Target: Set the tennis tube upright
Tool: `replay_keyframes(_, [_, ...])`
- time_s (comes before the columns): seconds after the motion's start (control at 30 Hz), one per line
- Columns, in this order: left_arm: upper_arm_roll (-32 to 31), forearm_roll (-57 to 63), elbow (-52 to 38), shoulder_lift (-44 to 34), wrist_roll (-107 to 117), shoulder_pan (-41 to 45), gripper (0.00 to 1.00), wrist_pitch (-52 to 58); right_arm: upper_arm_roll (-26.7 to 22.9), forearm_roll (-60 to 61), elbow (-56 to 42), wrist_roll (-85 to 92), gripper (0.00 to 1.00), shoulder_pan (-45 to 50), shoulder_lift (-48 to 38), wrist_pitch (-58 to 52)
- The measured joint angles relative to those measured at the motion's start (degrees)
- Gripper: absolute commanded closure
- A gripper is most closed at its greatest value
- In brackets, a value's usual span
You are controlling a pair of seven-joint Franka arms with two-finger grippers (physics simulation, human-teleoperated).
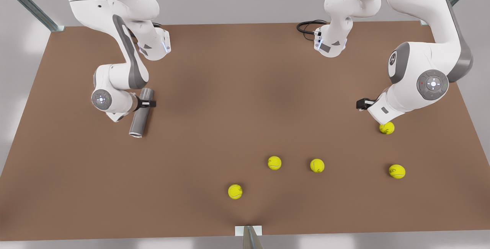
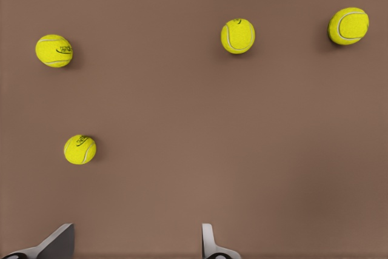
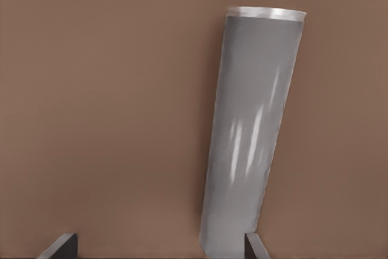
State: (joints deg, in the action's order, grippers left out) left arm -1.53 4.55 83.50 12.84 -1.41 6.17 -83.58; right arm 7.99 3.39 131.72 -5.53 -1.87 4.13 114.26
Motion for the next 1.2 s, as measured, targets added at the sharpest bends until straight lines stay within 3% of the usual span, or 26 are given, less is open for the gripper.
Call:
replay_keyframes(0.3, [-0.06,-0.05,0.00,0.00,0.00,0.00,0.00,0.09,-0.03,-0.05,4.60,-9.71,0.00,-5.32,0.55,3.69])
replay_keyframes(1.2, [-0.06,-0.15,0.09,0.44,-0.09,0.07,0.00,0.09,-0.02,-0.40,5.80,-7.13,0.00,-9.40,11.32,13.91])
